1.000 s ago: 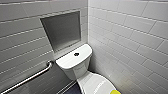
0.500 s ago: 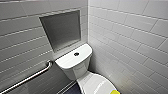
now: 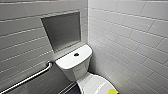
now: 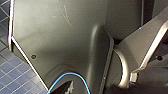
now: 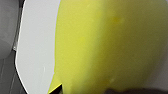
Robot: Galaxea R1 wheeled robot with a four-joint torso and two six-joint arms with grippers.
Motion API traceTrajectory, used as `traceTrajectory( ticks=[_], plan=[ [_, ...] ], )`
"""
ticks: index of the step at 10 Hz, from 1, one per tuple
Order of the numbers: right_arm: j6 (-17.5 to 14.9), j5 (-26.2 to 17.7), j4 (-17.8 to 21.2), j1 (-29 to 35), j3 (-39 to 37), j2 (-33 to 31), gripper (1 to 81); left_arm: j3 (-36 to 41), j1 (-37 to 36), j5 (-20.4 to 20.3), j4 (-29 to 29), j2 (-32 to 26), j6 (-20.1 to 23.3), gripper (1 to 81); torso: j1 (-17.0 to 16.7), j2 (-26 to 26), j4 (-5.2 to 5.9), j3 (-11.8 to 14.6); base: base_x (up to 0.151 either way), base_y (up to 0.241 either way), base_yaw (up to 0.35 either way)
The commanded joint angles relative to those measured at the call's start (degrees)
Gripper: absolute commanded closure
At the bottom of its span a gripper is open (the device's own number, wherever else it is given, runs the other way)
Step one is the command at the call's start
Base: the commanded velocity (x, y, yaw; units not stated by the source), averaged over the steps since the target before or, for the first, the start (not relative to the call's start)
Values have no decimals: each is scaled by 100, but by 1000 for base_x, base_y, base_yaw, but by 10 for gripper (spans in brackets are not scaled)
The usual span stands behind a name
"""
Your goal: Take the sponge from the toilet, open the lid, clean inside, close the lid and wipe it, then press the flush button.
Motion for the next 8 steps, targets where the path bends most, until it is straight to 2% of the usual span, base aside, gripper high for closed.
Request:
traceTrajectory(
  ticks=[1, 2, 7, 8],
  plan=[
    [18, -16, -29, 306, -14, 8, 10, 38, 106, 452, 6, -50, 11, 10, -2, 0, 0, 0, 0, 0, 0],
    [18, 358, -64, 184, -31, 77, 10, 38, 131, 460, 6, -59, 11, 10, 0, 0, 0, 0, 0, 0, 0],
    [9, 1074, -73, 86, 451, 43, 10, 46, 141, 460, 6, -24, 11, 10, 0, -2, 0, 0, 0, 0, 0],
    [9, 1074, -65, 78, 495, -9, 811, 38, 149, 460, 14, -24, 11, 10, 0, -2, 0, 0, 0, 0, 0]
  ],
)
